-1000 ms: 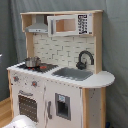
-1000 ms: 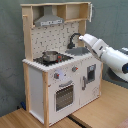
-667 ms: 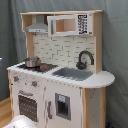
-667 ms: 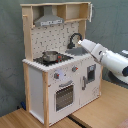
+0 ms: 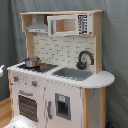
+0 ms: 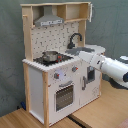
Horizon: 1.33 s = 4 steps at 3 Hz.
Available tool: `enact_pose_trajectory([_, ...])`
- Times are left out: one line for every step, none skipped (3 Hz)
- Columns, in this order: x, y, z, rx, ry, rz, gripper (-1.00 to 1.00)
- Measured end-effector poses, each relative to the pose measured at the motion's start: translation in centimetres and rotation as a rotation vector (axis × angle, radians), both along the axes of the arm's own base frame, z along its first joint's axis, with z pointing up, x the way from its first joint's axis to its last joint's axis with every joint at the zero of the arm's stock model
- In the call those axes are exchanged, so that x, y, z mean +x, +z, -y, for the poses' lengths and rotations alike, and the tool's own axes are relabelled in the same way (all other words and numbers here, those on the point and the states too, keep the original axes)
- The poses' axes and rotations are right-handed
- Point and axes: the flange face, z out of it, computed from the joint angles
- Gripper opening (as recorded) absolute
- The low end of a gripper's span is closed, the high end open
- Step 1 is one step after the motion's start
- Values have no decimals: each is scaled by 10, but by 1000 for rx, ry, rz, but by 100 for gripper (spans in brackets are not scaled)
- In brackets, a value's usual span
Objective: Play with the kitchen
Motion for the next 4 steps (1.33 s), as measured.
enact_pose_trajectory([6,-31,17,-43,14,-41,100])
enact_pose_trajectory([8,-59,36,-77,9,-78,100])
enact_pose_trajectory([19,-83,60,-63,4,-122,100])
enact_pose_trajectory([28,-97,74,-4,8,-136,100])
